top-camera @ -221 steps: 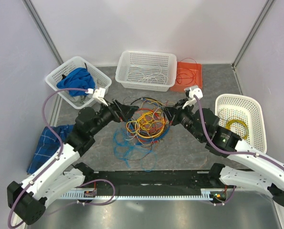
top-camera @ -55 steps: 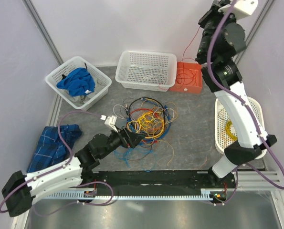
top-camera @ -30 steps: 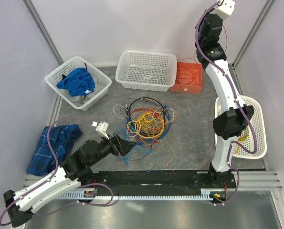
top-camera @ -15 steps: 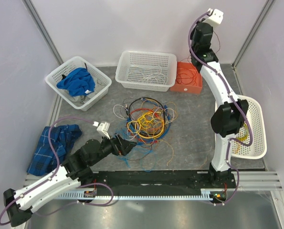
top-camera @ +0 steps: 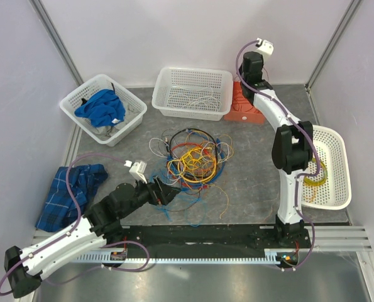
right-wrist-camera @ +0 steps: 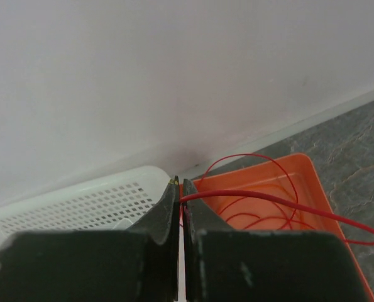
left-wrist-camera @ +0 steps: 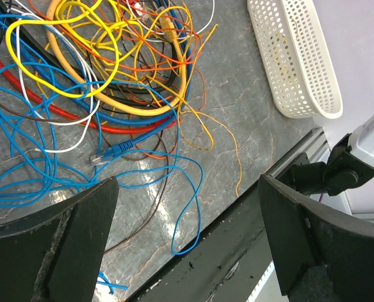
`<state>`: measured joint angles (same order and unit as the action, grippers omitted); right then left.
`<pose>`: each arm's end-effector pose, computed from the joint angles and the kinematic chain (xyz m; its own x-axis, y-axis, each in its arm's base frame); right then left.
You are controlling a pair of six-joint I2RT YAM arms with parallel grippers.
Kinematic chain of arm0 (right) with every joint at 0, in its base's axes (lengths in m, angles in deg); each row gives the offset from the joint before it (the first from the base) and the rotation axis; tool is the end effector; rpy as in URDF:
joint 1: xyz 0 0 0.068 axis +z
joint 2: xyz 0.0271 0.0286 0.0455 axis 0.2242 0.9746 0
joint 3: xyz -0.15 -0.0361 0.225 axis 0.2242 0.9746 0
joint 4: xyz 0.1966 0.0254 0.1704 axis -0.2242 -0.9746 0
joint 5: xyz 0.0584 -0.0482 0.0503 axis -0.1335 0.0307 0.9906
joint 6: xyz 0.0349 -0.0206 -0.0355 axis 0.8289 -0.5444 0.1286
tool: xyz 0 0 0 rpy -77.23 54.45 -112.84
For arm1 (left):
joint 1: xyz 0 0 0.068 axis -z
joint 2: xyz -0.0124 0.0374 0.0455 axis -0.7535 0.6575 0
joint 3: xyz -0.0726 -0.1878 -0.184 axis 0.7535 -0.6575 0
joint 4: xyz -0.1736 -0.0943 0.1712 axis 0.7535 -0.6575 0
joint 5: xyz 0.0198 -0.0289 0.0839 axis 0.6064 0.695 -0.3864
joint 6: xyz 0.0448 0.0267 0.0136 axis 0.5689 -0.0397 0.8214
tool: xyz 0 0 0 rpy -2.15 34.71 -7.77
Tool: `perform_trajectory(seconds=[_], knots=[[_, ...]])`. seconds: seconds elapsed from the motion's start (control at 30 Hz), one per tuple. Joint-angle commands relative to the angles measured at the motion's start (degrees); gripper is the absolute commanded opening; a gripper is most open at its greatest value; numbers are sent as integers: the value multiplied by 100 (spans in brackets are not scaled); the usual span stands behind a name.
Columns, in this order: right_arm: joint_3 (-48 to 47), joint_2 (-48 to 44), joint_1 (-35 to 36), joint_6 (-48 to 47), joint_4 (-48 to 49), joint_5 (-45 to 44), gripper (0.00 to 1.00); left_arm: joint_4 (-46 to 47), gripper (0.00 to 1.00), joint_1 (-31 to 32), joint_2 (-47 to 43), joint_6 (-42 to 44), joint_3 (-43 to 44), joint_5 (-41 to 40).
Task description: Untangle the cables
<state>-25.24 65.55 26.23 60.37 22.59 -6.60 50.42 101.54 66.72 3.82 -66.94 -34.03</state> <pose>0.5135 0.1048 0.3240 -0.0657 0.3395 -0.9383 0.2734 0.9105 0.3103 0.0842 -0.1031 0.2003 -0.6367 -0.3552 -0.6845 0.3718 0.6362 -0.6760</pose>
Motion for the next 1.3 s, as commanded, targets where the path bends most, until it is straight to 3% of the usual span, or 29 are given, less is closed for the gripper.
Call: perform_trajectory(seconds=[0.0, 0.27, 0.43, 0.5, 0.53, 0.63, 0.93, 0.97, 1.07, 1.27], knots=[[134, 211, 8, 254, 206, 57, 0, 290, 100, 27, 33, 5, -41, -101], [-172, 738, -185, 879, -697, 268, 0, 290, 100, 27, 59, 31, -76, -163], [152, 713, -185, 914, -822, 478, 0, 352, 100, 27, 68, 31, -76, -233], [310, 651, -194, 870, -831, 601, 13, 387, 100, 35, 138, 23, -58, -207], [346, 625, -194, 844, -822, 663, 35, 396, 100, 27, 173, 23, -23, -181], [583, 362, -159, 730, -735, 655, 56, 387, 100, 27, 244, -4, 12, -146], [1040, -780, 254, 316, -716, 66, 77, 369, 100, 27, 103, -100, 56, -347], [1084, -982, 324, 316, -830, 23, 93, 335, 100, 27, 112, -109, 82, -382], [1347, -1421, 439, 439, -1041, -92, 95, 290, 100, 36, 164, -101, 196, -444], [2849, -2432, 474, 887, -752, -13, 96, 132, 100, 27, 323, -109, 407, -523]])
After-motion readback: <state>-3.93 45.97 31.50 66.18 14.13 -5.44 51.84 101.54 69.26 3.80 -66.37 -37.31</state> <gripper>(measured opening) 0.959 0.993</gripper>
